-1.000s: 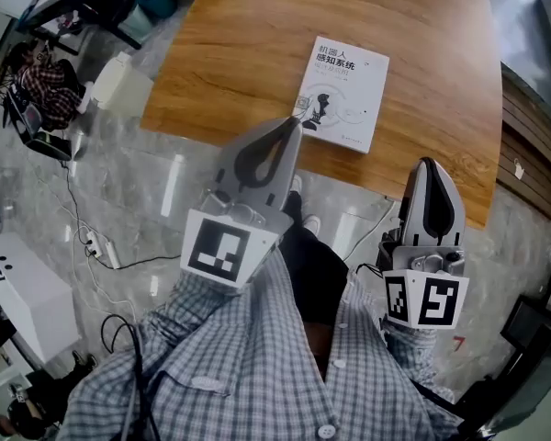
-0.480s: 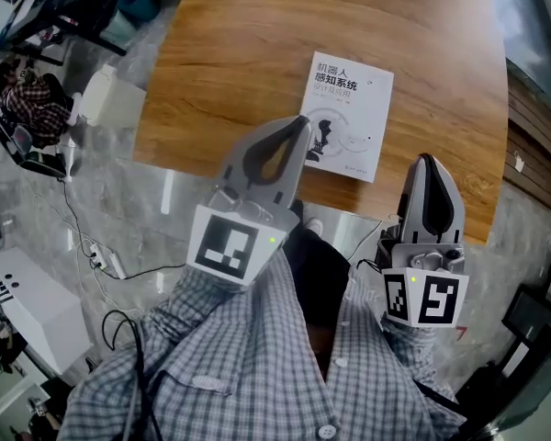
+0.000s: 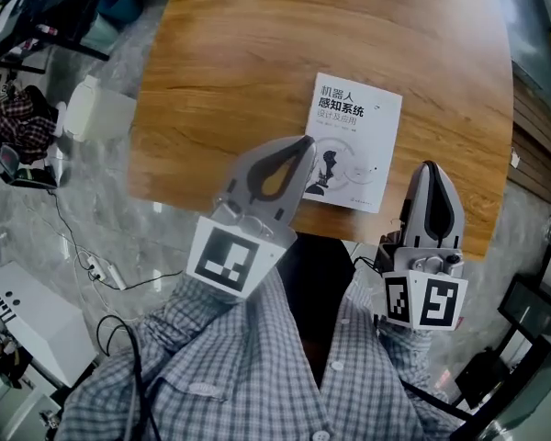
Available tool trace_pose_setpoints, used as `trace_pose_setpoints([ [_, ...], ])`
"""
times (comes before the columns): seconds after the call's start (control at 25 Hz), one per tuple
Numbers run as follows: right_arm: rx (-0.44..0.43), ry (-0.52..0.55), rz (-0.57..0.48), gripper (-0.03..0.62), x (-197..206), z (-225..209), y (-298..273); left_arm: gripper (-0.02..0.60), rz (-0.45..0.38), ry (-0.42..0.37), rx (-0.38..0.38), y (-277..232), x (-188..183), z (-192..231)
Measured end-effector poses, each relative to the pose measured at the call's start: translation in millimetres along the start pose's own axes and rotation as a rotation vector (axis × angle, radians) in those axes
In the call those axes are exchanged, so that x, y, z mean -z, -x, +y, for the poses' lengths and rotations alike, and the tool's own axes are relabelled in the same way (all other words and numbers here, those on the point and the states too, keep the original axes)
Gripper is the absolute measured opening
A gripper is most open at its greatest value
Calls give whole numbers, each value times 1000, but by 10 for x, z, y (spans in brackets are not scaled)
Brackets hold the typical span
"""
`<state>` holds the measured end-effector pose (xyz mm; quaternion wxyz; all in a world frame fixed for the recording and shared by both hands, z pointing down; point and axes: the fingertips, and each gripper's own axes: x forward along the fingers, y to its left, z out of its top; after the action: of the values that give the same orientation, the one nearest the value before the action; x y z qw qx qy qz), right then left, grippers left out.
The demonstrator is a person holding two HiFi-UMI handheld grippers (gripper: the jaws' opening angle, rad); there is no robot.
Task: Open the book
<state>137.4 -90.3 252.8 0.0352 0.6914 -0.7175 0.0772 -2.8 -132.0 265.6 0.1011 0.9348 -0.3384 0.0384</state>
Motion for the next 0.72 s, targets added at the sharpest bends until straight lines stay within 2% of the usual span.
trace_pose_setpoints([
  [0.16,8,12,66,20,229,-8,-142,9,64,19,33,-88,222,62],
  [0.4,-27,139,180,20,664,-112,-255,9,134,43,52,-237,579,67],
  [0.56,-41,101,260,20,1014,-251,-305,9,202,23,48,-331,898,55],
  [0.72,-43,71,373,20,1397,-387,-387,9,198,54,-3,-446,1047,97],
])
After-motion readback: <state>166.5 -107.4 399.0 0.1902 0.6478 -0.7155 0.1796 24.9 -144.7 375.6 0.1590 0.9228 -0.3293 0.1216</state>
